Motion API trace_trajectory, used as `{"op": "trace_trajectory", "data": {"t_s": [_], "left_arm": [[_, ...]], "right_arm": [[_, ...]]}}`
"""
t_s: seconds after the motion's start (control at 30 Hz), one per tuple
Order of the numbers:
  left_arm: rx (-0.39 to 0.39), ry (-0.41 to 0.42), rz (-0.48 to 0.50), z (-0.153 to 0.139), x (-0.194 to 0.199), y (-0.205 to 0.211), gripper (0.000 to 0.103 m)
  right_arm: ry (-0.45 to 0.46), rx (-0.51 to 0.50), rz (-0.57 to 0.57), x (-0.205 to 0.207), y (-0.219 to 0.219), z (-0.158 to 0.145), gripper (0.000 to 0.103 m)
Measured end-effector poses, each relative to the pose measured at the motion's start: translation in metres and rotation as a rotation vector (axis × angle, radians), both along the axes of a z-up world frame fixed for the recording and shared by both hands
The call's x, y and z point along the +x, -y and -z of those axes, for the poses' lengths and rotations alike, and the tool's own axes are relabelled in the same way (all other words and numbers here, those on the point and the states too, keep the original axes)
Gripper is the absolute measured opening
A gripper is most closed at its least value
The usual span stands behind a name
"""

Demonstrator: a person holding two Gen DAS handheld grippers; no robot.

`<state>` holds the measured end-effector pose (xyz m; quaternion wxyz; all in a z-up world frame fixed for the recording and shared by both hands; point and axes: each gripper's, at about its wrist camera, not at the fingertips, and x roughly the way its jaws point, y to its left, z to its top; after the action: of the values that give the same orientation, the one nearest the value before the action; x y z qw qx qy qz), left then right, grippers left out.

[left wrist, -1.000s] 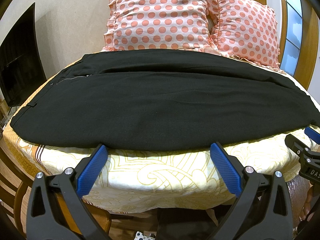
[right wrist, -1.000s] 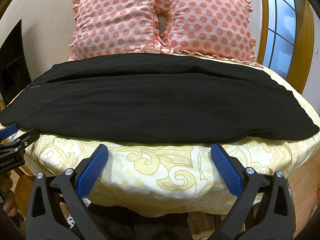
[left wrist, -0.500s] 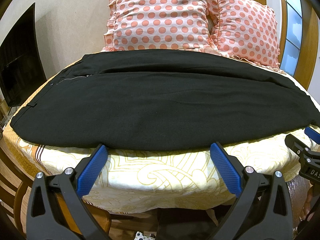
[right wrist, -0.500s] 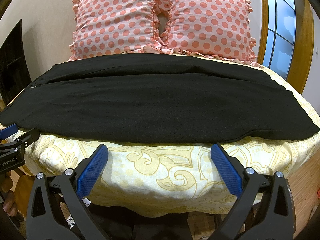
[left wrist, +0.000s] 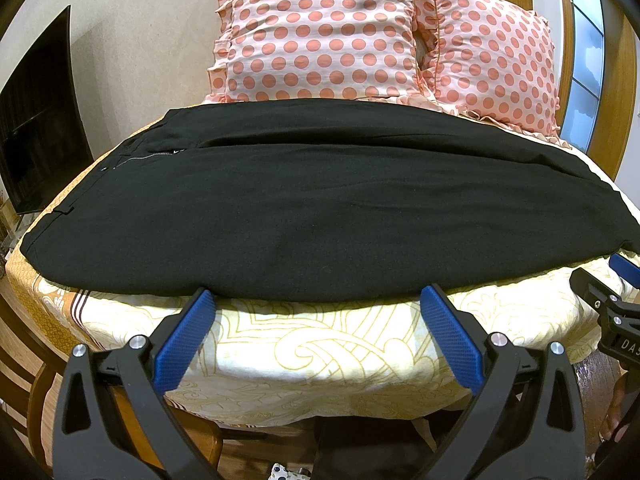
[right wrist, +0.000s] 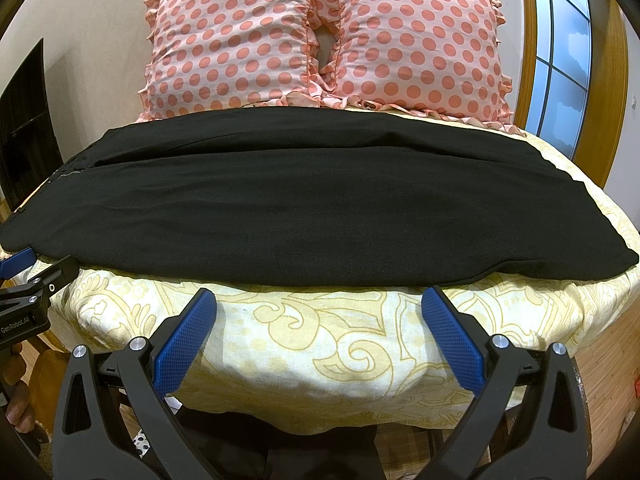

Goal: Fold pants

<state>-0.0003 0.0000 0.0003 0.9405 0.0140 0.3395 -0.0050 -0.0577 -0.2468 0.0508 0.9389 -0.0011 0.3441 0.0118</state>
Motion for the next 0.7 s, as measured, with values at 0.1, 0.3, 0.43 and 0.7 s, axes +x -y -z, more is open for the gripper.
{"op": "trace_trajectory", "data": {"t_s": [0.1,0.3,0.43,0.7], "left_arm": [[0.000,0.000,0.000,0.0000,0.0000,0.0000,0.101],[0.000,0.000,0.000,0.0000,0.0000,0.0000,0.101],[0.000,0.002,0.000,-0.0001,-0.0001,0.0000,0.101],[0.001,-0.013,-0.010,-0.0032,0.0012,0.0016,0.101]], "right_arm": [[0.000,0.000,0.000,0.0000,0.0000,-0.0001,0.102],[0.001,0.000,0.000,-0.0003,0.0003,0.0001,0.102],[-0.002,0.000,0.000,-0.0012,0.0008,0.0009,0.102],[0.006,0.001,-0.023,0.0023,-0.0004,-0.0010,0.102]]}}
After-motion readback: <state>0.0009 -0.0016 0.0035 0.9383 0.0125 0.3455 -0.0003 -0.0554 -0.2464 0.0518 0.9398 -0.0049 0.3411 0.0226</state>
